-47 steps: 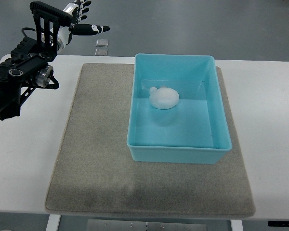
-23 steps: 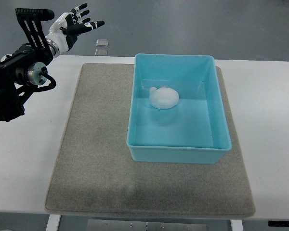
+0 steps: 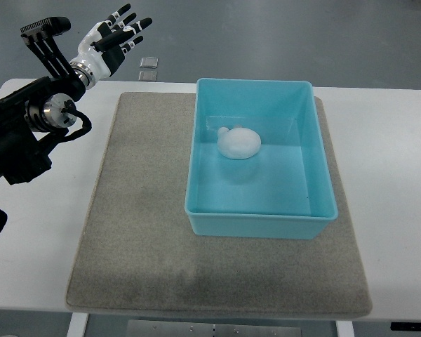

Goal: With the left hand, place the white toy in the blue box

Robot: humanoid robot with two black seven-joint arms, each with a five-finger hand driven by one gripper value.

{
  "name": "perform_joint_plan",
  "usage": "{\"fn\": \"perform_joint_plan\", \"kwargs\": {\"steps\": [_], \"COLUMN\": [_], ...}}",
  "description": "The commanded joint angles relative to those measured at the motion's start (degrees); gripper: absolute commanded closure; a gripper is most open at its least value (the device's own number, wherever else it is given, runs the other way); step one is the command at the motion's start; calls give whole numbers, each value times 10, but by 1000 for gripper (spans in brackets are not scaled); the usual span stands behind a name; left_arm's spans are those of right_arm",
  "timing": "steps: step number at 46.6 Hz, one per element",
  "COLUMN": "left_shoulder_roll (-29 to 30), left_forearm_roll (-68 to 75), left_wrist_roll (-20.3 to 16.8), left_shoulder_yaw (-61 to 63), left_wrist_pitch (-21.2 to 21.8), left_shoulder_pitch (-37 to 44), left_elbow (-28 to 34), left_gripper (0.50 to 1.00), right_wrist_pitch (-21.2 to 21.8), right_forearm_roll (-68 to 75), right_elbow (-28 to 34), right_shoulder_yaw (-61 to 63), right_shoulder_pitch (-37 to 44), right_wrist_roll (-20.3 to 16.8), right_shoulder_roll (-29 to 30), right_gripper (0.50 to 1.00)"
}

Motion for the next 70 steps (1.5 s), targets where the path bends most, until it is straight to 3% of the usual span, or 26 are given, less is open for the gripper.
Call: {"fn": "perform_joint_plan", "kwargs": {"steps": [1,12,20,70], "left_shoulder_roll": [-3,-7,-8,-21], "left_forearm_roll": [2,0,-3,-32], "left_wrist_roll": [-2,-19,-50,-57], "left_shoulder_yaw": [-3,-7,-8,-32], "left_wrist_pitch": [-20,-68,-80,-74], "left_shoulder_pitch": [6,9,10,30], "left_elbow": [5,30,37,37], "left_gripper": [501,501,500,501], "right_wrist_pitch": [0,0,0,0], "right_forearm_roll": [0,0,1,0], "right_elbow": [0,0,0,0], "right_shoulder_yaw": [0,0,0,0], "right_shoulder_pitch": [0,0,0,0], "right_wrist_roll": [-1,0,-1,0], "right_shoulder_roll": [0,0,0,0], "right_gripper": [564,564,564,564]}}
